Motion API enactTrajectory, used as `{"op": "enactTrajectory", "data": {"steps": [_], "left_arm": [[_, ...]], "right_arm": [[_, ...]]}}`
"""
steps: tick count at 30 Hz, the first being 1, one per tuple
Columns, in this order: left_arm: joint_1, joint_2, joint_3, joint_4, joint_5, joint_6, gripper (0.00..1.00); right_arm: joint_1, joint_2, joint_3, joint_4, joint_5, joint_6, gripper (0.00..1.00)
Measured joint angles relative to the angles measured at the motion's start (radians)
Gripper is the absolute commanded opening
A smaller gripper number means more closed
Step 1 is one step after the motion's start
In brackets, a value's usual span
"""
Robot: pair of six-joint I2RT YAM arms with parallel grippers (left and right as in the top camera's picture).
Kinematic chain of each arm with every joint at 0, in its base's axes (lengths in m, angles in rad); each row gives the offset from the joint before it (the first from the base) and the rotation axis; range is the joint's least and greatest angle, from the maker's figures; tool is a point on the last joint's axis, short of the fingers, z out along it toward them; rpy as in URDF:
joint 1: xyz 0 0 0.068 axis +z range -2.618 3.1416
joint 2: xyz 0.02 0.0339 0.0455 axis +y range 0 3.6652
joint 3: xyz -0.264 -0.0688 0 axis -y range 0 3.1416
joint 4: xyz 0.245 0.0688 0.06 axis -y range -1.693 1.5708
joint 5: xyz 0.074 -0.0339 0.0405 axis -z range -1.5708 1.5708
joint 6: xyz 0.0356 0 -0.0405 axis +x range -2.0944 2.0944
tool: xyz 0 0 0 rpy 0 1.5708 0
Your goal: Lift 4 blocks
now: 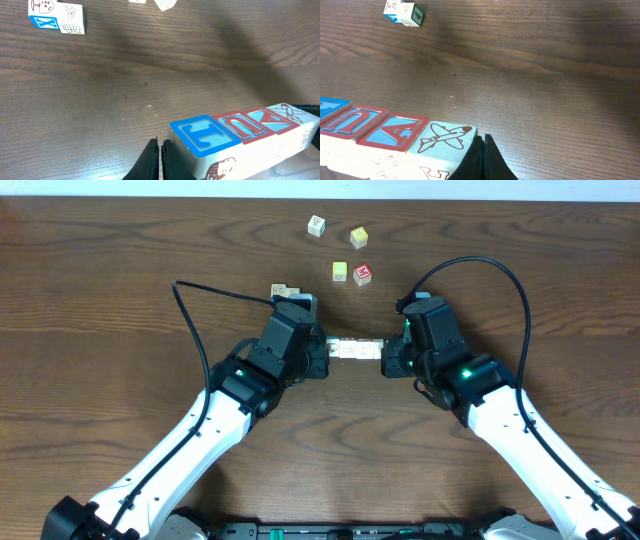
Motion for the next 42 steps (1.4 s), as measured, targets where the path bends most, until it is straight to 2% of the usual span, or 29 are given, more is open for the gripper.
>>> {"op": "enactTrajectory", "data": {"steps": [42], "left_arm": [[0.0, 0.0, 0.0, -0.008, -0.001, -0.001, 0.07]], "right_arm": [[0.0, 0.0, 0.029, -0.007, 0.007, 0.0, 0.01]]}}
